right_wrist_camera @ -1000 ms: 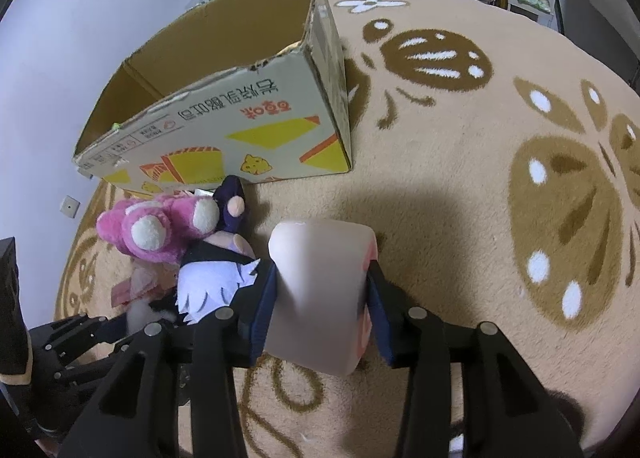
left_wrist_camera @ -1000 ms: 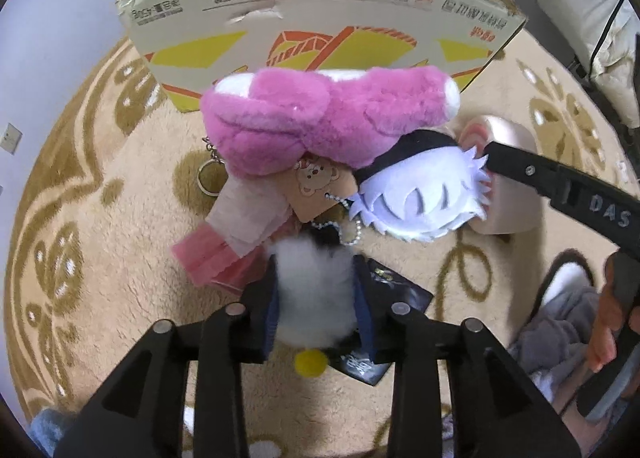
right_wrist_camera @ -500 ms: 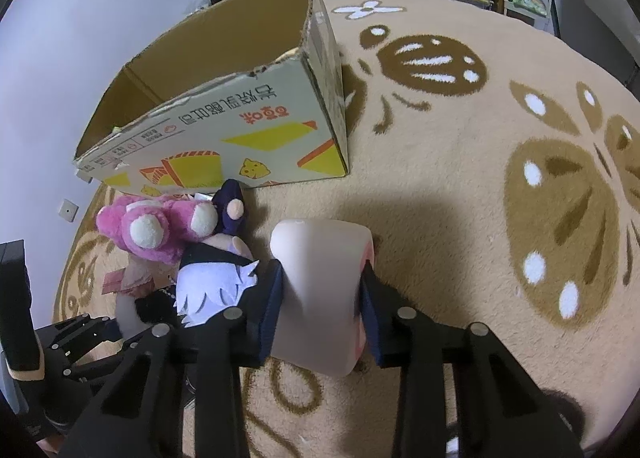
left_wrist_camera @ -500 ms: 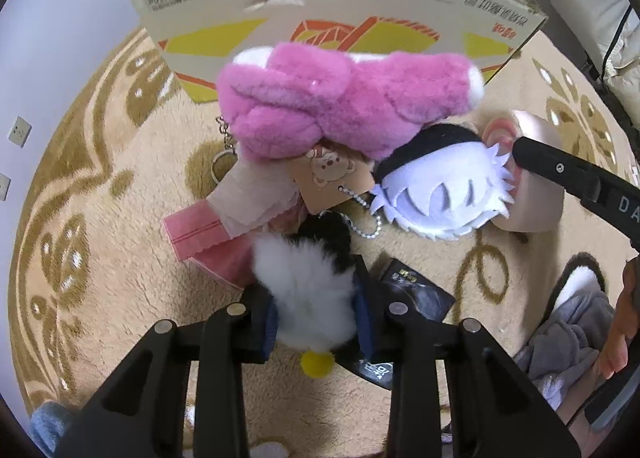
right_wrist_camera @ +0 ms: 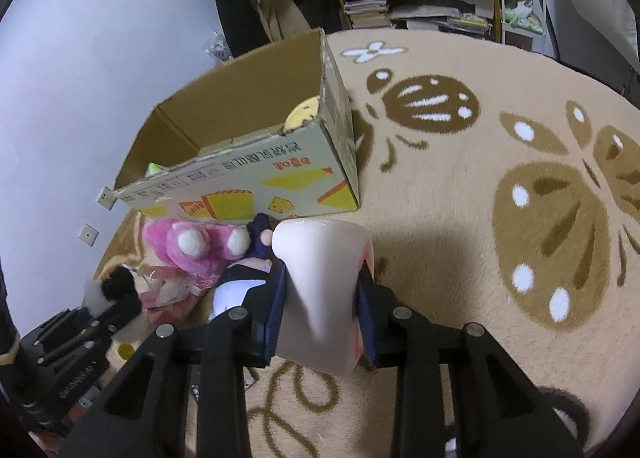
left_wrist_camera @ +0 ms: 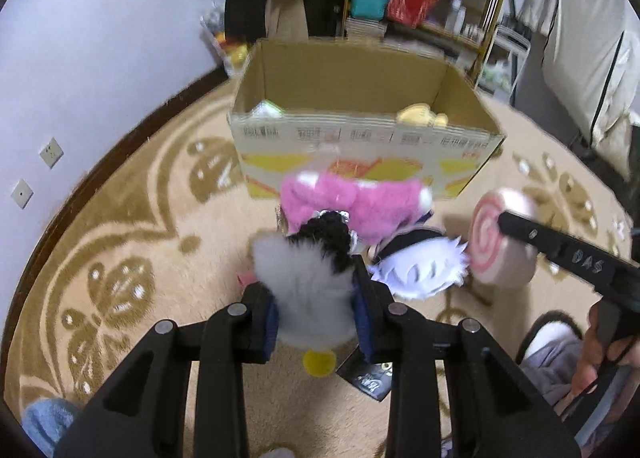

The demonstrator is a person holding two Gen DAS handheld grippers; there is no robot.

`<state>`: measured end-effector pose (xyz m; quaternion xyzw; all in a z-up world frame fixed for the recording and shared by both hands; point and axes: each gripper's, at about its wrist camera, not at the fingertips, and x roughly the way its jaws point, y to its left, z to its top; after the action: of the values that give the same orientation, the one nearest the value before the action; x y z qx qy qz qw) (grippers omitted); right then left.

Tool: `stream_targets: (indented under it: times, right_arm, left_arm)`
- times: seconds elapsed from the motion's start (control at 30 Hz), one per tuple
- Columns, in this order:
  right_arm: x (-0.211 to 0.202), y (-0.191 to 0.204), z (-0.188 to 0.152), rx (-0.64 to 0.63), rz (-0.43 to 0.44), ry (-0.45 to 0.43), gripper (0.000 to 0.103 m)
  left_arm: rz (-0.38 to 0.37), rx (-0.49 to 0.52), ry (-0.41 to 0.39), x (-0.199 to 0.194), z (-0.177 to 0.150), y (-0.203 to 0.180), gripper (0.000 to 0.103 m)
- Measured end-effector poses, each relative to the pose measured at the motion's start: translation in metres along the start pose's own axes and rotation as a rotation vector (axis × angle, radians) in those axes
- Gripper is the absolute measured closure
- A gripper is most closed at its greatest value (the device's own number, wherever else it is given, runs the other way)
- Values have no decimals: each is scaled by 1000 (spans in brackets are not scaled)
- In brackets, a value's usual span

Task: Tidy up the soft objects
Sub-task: 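Lift the roll cushion and fluffy plush with both tools over the box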

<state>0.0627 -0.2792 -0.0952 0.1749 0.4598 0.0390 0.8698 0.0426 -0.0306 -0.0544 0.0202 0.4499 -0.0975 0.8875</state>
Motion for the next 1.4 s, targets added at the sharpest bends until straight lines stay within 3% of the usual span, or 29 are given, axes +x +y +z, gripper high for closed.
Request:
stream_targets:
  times: [0.13,0.4,0.77,0.97,1.4]
  right_arm:
    - [-11,3,-1,-9,11,-32,69]
    - [-35,13,-1,-33,32,-94,69]
    - [-51,29,13,-126,18,-169,69]
    - [-54,34,28,-138,12,-223,69]
    - [-33,68,69,-245,42,-271,68]
  left_arm:
    - [5,-2,-102,-29,0,1,73]
    - [18,62,-217,-62,6,-7,73]
    - [86,199,-318,-65,24,-28,73]
    - [85,217,-439,-67,35,-28,73]
    - [52,152,-455,-46,84,-10,73]
